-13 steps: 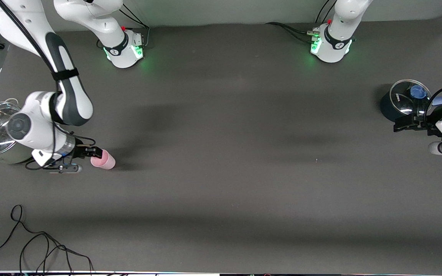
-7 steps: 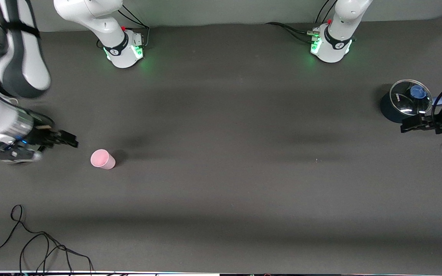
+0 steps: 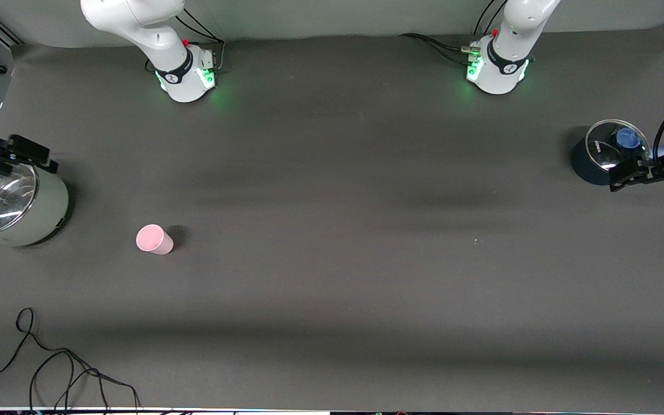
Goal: Transfer pink cup from left to right arm
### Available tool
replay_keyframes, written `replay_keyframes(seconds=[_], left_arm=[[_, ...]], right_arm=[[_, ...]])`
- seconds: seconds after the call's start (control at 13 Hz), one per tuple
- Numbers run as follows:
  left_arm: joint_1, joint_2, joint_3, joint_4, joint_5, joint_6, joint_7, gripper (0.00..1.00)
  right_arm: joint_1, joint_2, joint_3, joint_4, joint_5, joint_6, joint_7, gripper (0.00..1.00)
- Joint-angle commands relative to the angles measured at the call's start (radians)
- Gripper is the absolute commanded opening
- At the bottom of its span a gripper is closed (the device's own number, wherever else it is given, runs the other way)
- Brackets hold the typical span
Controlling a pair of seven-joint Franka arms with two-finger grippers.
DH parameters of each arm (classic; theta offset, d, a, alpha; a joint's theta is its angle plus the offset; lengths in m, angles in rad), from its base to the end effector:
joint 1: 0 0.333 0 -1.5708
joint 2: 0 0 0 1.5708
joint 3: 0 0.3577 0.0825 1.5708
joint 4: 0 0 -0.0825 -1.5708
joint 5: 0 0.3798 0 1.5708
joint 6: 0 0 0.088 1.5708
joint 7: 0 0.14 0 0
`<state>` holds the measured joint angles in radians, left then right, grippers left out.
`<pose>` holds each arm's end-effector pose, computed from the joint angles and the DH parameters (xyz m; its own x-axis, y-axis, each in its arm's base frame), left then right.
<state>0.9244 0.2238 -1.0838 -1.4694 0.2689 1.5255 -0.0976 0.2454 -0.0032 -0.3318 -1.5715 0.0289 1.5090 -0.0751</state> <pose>0.5886 0.0069 0.6085 0.9979 -0.0491 -0.0426 -0.0522 -0.9957 -0.0759 0.5389 -0.0428 0.6294 0.9983 -0.0093 -0.0570 -0.0113 -0.9993 -0.0343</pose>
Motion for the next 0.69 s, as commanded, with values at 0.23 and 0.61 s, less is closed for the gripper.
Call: replay_keyframes(seconds=[0.23,0.61], left_arm=[[-0.431,-0.167,0.566,-0.042,-0.204,0.016,0.13,1.0],[-0.884,-0.202,0.99,-0.057,-0.211,0.001,0.128,1.0]], right_arm=[[0.009,0.034,-0.004,0.027,-0.027,-0.027,-0.003,1.0],[-0.081,0.028,0.08,0.027,-0.03,-0.032,-0.005,1.0]])
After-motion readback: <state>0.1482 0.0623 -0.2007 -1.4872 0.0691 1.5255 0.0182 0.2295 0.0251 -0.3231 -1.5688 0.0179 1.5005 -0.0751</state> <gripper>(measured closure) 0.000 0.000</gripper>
